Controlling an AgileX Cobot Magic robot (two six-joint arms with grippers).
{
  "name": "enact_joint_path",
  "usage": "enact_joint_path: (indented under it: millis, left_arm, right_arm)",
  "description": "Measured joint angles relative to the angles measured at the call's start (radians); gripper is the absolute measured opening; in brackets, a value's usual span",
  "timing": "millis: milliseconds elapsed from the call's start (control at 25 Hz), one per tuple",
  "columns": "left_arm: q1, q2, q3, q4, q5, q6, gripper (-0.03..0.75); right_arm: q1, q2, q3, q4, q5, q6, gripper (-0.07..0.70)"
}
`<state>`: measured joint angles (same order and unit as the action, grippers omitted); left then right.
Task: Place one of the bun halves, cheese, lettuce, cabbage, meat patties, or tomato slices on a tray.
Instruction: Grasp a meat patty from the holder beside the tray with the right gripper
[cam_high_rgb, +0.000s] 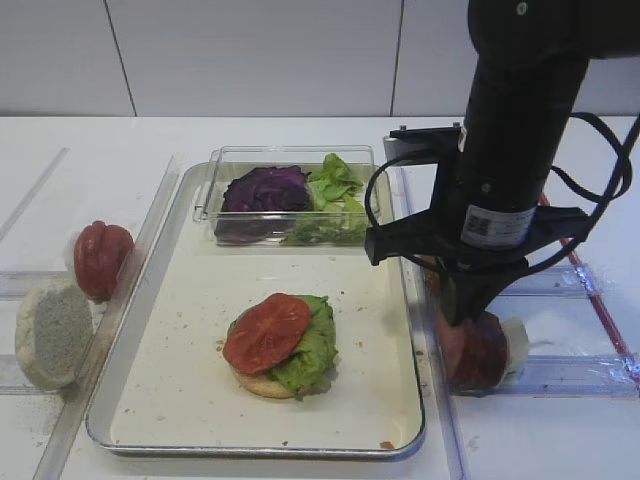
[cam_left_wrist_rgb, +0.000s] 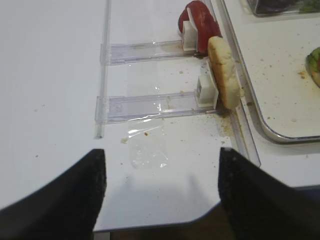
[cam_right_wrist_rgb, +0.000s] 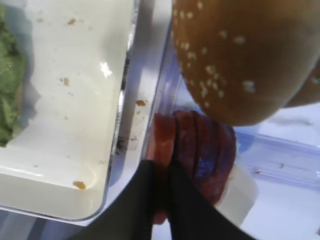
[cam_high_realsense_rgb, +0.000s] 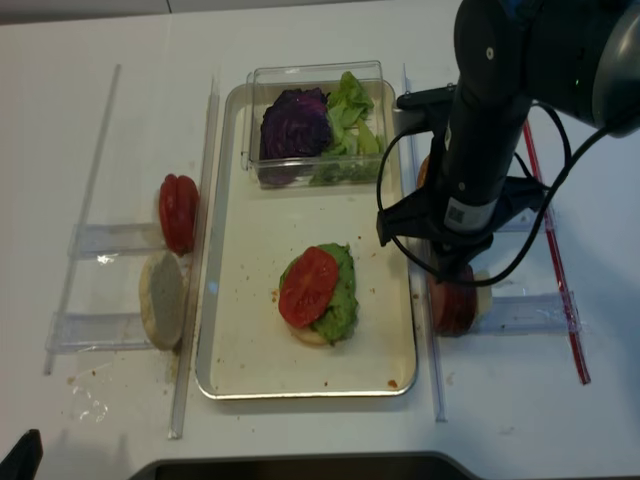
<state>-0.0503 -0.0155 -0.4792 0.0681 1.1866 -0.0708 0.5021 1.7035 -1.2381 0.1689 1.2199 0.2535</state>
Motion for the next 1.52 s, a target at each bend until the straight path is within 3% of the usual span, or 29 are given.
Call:
enact_joint_path:
  millis: [1520]
  left_arm:
    - [0.000, 0.000, 0.000, 0.000, 0.000, 0.000, 0.440]
  right_arm:
    - [0.000, -0.197, 0.003, 0.102, 0.006, -0.077, 0.078]
